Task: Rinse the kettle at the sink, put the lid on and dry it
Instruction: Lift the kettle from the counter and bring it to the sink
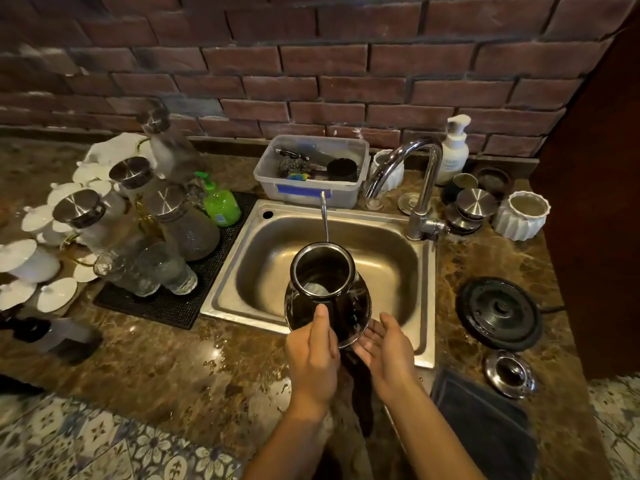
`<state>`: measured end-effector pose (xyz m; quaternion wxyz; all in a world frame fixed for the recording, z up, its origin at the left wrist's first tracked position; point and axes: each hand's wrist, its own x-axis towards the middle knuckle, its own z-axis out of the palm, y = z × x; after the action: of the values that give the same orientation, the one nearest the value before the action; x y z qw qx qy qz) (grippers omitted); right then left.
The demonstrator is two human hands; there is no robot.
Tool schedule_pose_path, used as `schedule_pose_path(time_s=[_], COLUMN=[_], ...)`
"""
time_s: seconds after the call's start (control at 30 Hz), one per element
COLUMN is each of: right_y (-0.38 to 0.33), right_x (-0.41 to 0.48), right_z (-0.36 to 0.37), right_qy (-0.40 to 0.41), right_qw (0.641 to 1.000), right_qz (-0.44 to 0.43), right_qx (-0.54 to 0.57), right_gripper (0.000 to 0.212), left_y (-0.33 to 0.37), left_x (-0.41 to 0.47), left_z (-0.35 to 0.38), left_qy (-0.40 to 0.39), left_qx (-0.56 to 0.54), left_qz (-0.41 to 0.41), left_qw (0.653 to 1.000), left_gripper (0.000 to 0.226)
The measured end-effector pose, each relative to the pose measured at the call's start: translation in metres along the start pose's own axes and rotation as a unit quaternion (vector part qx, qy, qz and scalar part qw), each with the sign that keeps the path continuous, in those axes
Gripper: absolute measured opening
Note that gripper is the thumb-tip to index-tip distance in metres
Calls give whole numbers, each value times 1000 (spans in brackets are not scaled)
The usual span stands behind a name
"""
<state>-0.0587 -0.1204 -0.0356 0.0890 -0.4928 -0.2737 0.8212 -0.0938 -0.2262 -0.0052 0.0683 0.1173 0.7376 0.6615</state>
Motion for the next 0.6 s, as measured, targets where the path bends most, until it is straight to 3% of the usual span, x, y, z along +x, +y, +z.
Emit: schedule_pose_path(time_s=[0.27, 0.6], right_y=[-4, -9], right_x=[52, 113], right_z=[19, 24], right_qy=[4, 26], right_qw=[1000, 999], right_qz=[-4, -28], right_qx=[-13, 20], right_gripper=[38, 34], left_y=[-30, -58], left_x=[49, 103], left_z=[10, 33], left_qy=[-29, -89], left_qx=[-10, 3], left_qz=[-43, 8], left_qw=[999, 996], left_gripper=[62, 61])
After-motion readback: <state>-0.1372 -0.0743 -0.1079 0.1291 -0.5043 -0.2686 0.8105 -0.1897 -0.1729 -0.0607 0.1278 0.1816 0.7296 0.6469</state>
